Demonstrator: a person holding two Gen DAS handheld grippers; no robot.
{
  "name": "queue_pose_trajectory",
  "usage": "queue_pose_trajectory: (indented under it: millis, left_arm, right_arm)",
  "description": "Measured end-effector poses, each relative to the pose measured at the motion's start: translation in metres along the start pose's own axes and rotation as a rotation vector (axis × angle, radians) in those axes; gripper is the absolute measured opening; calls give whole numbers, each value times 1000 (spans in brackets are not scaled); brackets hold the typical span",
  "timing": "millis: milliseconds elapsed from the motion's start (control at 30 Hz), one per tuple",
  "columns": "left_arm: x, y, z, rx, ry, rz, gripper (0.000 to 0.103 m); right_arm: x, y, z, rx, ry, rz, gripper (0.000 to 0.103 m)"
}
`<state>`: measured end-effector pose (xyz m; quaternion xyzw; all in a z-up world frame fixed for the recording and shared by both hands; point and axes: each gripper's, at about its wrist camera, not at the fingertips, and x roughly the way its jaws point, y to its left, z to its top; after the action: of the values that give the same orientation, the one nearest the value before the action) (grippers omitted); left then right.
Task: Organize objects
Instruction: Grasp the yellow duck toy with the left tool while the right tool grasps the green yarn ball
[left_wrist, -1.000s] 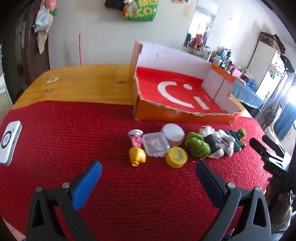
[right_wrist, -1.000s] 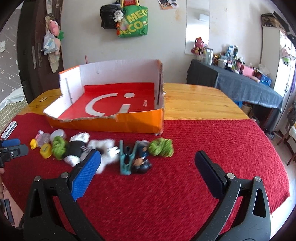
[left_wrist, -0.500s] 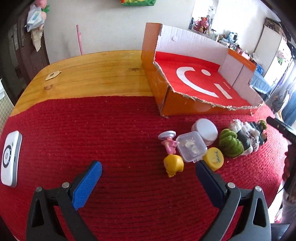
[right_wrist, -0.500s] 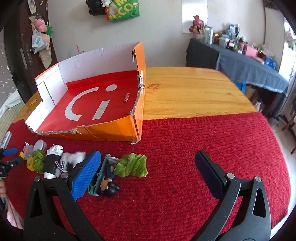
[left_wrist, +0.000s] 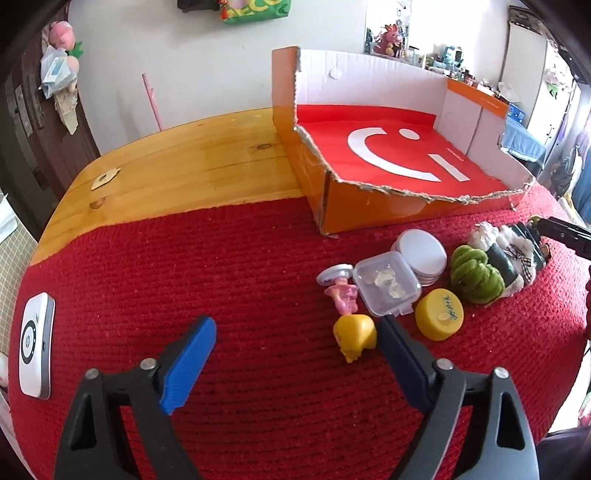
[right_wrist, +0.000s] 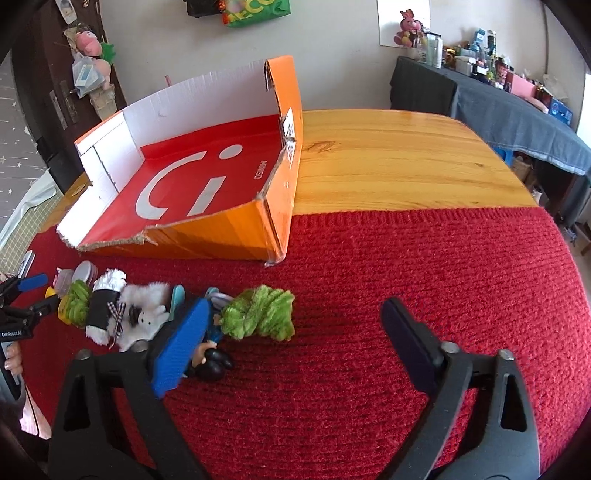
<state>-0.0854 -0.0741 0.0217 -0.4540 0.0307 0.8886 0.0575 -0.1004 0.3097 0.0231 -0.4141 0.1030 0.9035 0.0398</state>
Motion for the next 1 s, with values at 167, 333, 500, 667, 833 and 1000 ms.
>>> queue_pose_trajectory:
  millis: [167, 333, 500, 667, 833, 1000]
  left_arm:
    - [-1, -4, 1, 22, -20, -17, 72]
    - [-2, -10, 2, 48, -45, -14, 66]
    - [-1, -14, 2, 61, -67, -11, 61]
    - [-2, -18, 2, 69, -80, -6, 56]
    - [-1, -21, 2, 76, -87, -17, 49]
    - [-2, -29, 0, 99, -114, -56, 20]
  right_arm:
    - [0, -6, -2, 40, 6, 78, 69]
    - [-3, -8, -3, 48, 3, 124, 58]
    - [-5, -6, -1, 26, -21, 94, 48]
    - [-4, -3, 0, -2, -23, 64, 44]
    - [1, 0, -2, -40, -3, 42, 39]
    - [4, 8, -3, -78, 2, 19, 29]
